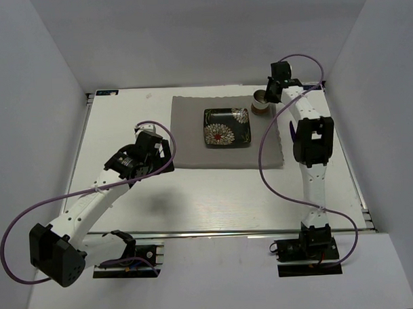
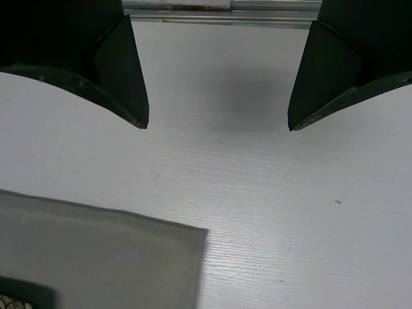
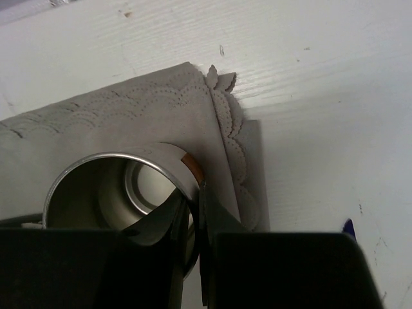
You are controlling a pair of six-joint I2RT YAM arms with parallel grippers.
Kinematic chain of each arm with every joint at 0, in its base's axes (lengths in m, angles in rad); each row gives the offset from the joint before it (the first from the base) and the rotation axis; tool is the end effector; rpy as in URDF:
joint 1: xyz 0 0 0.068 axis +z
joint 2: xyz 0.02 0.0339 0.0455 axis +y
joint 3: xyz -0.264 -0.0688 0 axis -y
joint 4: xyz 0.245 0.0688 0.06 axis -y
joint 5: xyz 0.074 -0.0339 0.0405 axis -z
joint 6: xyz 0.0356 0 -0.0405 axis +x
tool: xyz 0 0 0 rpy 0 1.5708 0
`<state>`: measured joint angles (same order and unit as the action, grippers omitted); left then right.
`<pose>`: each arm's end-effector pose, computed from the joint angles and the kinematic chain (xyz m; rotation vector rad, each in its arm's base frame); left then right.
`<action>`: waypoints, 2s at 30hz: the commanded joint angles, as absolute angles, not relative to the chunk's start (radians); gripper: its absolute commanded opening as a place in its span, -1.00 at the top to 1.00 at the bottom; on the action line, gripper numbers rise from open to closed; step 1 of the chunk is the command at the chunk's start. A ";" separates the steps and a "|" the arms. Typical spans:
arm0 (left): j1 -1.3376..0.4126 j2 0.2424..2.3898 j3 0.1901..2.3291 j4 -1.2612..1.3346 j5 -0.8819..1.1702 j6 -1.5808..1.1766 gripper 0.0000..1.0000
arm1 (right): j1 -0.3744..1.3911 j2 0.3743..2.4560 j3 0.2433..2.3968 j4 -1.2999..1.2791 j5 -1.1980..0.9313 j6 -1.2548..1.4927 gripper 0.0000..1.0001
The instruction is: Set the dinner table for one person
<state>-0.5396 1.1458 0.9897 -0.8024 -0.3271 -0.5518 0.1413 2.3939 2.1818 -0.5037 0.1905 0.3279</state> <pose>0.1984 -0.1055 0.2871 -0.1430 2.4541 -0.0565 0.5434 0.0705 0.2286 0.3097 2.2499 0.0295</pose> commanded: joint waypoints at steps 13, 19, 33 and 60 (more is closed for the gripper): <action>-0.537 1.111 0.982 -0.785 -0.313 -0.540 -0.96 | 0.150 2.433 2.275 -0.499 0.279 0.288 0.98; -0.537 1.109 0.980 -0.784 -0.310 -0.538 -0.96 | 0.150 2.430 2.278 -0.505 0.269 0.268 0.64; -0.537 1.104 0.980 -0.787 -0.314 -0.543 -0.96 | 0.138 2.192 2.218 -0.497 0.265 0.310 -0.78; -0.555 1.009 0.980 -0.805 -0.331 -0.551 -0.96 | -0.024 1.250 1.149 -0.457 0.330 0.364 -0.78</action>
<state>-0.5522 1.0363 0.9878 -0.8074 -0.3302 -0.5499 0.0044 1.2381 1.1282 -0.4107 0.2787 0.3561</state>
